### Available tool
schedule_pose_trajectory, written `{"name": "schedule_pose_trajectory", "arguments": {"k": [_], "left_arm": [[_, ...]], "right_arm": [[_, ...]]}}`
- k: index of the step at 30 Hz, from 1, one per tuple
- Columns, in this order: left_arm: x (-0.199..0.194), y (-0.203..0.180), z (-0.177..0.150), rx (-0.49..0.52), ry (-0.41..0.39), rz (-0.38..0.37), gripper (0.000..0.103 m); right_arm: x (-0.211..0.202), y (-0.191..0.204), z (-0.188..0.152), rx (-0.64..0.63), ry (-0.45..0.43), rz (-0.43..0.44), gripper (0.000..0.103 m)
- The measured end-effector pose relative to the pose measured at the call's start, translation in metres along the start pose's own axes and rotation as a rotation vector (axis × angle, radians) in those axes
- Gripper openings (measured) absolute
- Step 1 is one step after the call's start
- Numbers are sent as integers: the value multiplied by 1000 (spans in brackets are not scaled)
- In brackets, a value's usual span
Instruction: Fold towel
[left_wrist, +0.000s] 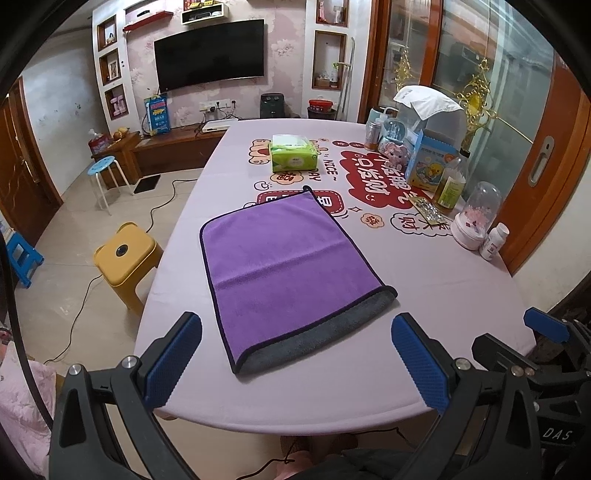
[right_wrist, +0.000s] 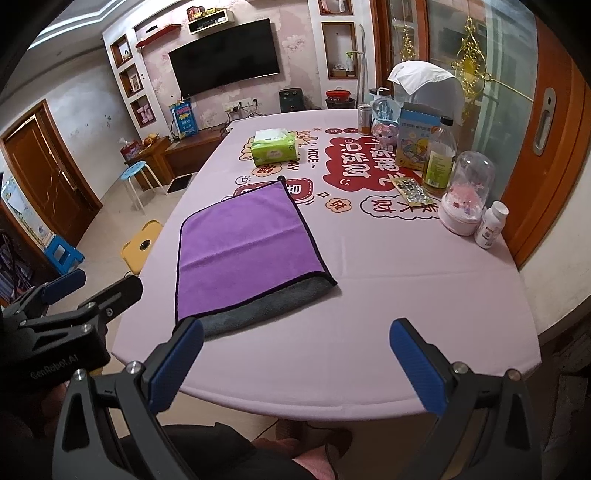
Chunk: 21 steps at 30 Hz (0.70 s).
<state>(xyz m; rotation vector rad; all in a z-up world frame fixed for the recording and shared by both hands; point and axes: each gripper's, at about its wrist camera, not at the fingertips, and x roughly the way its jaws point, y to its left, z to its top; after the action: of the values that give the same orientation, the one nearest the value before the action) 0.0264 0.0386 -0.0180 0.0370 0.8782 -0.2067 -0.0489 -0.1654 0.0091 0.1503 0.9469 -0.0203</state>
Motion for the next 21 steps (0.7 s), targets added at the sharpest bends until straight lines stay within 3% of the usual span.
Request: {"name": "schedule_pose_trajectory", "arguments": {"k": [11, 21], "left_arm": [[26, 34, 6, 19, 55, -35, 102], [59, 55, 4, 8, 83, -75, 102]], "right_arm": [[12, 8, 8, 48, -37, 15, 101], [43, 3, 14, -77, -46, -10, 101]]}}
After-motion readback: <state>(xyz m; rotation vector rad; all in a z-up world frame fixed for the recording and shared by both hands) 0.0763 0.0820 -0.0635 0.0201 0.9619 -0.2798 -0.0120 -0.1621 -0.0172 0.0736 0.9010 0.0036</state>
